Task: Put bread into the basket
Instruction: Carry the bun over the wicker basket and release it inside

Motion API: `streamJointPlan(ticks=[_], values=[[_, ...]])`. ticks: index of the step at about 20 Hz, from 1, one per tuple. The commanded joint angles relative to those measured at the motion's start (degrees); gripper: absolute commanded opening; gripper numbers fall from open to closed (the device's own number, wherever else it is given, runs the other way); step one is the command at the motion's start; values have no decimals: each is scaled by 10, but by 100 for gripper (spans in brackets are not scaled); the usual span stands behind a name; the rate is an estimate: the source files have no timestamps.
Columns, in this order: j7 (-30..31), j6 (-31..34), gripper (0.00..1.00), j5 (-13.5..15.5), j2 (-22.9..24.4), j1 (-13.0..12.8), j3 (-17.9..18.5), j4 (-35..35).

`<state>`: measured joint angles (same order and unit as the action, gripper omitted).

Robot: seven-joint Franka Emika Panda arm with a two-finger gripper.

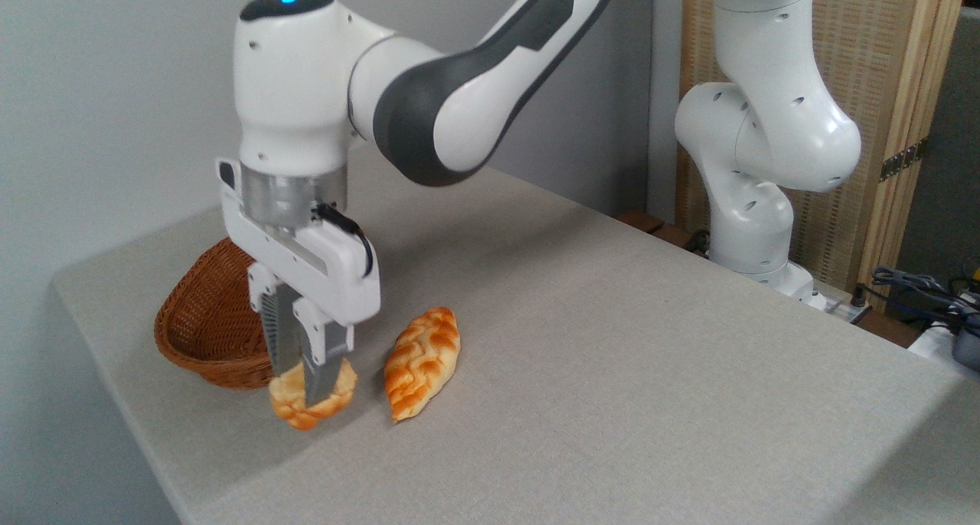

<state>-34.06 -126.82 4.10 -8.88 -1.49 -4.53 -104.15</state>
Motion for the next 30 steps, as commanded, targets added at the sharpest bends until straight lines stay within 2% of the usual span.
streamJointPlan(ticks=[1,4,5,7,8,9,10,12,16,20,24,26,27,30], values=[[54,-4,49,15,6,-4,-17,13],[112,-4,50,56,4,-3,-51,41],[128,-4,54,69,4,-3,-66,48],[152,-5,69,75,-1,-3,-93,57],[159,-12,87,75,-6,-3,-108,57],[171,-33,97,74,-12,-3,-121,56],[186,-56,100,75,-21,-3,-130,56],[210,-79,100,72,-43,-4,-151,56],[212,-84,100,68,-70,-4,-171,57],[212,-97,100,66,-73,-4,-172,56],[212,-89,100,67,-56,-1,-163,56],[207,-57,100,64,-33,3,-146,57],[206,-31,100,53,-21,3,-132,57],[189,57,100,3,5,3,-105,58]])
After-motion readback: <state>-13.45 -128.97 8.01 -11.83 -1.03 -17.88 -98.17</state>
